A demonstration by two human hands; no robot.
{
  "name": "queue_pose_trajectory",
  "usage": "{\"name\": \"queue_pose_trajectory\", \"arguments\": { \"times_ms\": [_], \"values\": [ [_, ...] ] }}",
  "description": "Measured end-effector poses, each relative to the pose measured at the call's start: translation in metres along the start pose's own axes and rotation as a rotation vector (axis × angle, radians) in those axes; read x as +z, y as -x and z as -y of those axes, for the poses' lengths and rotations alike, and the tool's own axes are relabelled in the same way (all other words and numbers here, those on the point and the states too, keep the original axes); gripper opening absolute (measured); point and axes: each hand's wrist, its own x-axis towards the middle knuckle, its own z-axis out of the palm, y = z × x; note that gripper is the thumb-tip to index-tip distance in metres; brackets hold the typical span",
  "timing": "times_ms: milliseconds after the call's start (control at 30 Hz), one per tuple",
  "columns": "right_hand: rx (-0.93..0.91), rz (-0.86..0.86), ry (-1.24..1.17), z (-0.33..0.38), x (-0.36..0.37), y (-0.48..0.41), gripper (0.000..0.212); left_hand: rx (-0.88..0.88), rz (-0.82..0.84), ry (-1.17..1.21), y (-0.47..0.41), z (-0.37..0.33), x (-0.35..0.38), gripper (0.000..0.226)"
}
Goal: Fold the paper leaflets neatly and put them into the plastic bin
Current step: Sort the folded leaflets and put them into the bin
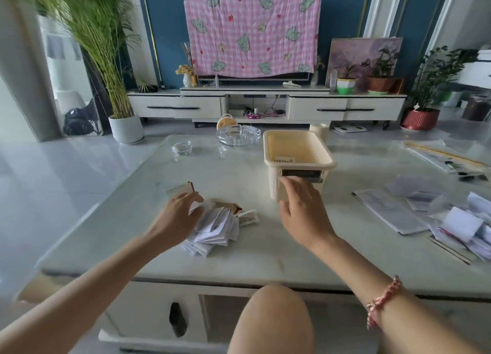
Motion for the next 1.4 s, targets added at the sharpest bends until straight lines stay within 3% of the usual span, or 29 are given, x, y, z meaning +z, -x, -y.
{"name": "queue_pose_trajectory", "arguments": {
  "times_ms": [133,267,433,600,767,833,900,1033,1133,1200,1267,1400],
  "values": [
    [0.14,0.092,-0.221,0.002,0.01,0.025,0.042,-0.093,-0.106,0.009,-0.002,0.003,-0.002,0.029],
    [0.185,0.156,-0.337,0.003,0.021,0.033,0.037,-0.154,-0.061,-0.051,-0.004,0.01,0.008,0.041],
    [0.173,0.206,-0.377,-0.002,0.026,0.038,0.035,-0.155,-0.074,-0.066,-0.016,0.005,0.028,0.025],
    [0.215,0.22,-0.427,-0.001,0.032,0.031,0.032,-0.109,-0.184,-0.077,-0.027,0.009,0.035,0.033],
    [0.332,0.181,-0.642,0.014,0.028,0.026,0.024,-0.158,-0.357,0.377,-0.032,-0.017,0.02,0.038],
    [0.461,0.169,-0.839,0.02,0.017,0.024,0.011,-0.213,-0.262,0.67,-0.025,-0.041,0.021,0.035],
    [0.567,0.23,-1.064,0.025,0.009,0.023,0.028,-0.194,-0.099,0.826,-0.015,-0.061,0.033,0.034],
    [0.699,0.248,-1.247,0.033,0.004,0.023,0.036,0.058,0.064,0.705,0.011,-0.082,0.06,0.054],
    [0.832,0.187,-1.198,0.03,0.008,0.025,0.037,0.104,-0.045,0.635,0.015,-0.068,0.053,0.049],
    [0.886,0.17,-1.168,0.025,0.009,0.024,0.03,0.081,-0.202,0.544,0.013,-0.052,0.039,0.029],
    [0.931,0.146,-1.157,0.022,0.011,0.024,0.017,-0.002,-0.25,0.323,0.012,-0.035,0.032,0.02],
    [0.95,0.135,-1.134,0.024,0.016,0.029,0.011,-0.234,-0.006,-0.073,0.015,-0.02,0.046,0.034]
  ]
}}
